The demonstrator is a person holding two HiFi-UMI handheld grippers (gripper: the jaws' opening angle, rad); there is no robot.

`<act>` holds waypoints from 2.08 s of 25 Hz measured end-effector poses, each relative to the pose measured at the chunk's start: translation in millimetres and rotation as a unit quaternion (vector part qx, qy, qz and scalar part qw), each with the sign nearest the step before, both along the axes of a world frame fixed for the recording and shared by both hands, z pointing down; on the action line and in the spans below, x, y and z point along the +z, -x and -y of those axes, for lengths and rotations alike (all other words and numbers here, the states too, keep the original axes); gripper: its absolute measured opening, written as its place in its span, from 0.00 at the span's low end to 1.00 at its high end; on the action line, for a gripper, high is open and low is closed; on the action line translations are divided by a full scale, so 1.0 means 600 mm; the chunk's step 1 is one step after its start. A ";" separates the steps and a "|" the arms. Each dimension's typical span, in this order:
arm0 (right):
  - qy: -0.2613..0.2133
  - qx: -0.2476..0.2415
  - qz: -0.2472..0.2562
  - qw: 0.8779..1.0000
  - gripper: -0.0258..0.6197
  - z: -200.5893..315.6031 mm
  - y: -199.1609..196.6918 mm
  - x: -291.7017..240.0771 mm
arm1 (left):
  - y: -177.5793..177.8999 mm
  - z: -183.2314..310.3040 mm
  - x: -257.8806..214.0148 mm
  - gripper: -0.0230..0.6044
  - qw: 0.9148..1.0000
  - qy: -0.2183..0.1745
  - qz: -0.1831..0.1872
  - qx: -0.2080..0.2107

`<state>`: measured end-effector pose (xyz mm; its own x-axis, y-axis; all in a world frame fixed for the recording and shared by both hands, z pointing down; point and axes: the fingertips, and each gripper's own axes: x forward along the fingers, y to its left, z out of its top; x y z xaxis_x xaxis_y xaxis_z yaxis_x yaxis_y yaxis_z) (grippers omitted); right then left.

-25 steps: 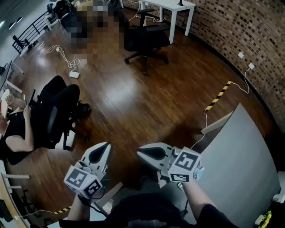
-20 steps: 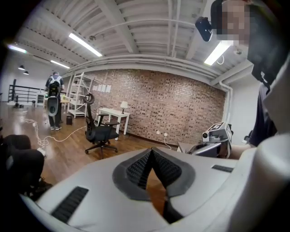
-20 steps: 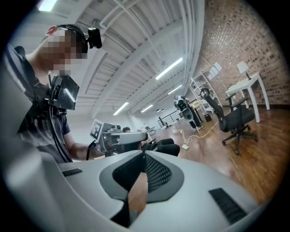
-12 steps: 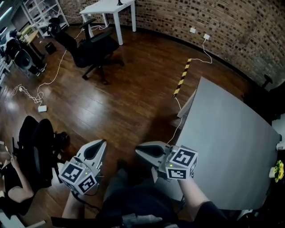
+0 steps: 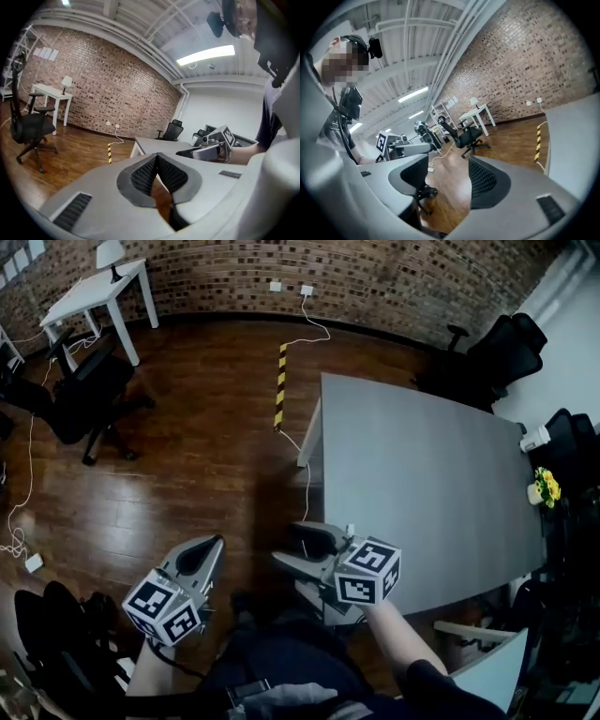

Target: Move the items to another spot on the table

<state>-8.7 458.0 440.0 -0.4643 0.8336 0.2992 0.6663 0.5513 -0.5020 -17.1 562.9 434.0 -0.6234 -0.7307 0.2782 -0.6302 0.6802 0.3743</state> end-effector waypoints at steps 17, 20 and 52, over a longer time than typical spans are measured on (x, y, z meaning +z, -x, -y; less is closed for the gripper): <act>-0.164 0.279 -0.095 0.941 0.49 0.331 -0.114 0.159 | 0.011 0.411 0.036 0.05 0.934 0.065 0.037 0.349; -0.169 0.279 -0.114 0.938 0.49 0.346 -0.127 0.176 | 0.006 0.456 0.043 0.04 0.919 0.087 0.046 0.382; -0.295 0.368 -0.254 0.844 0.49 0.376 -0.175 0.371 | -0.065 0.553 0.202 0.04 0.767 0.130 -0.002 0.628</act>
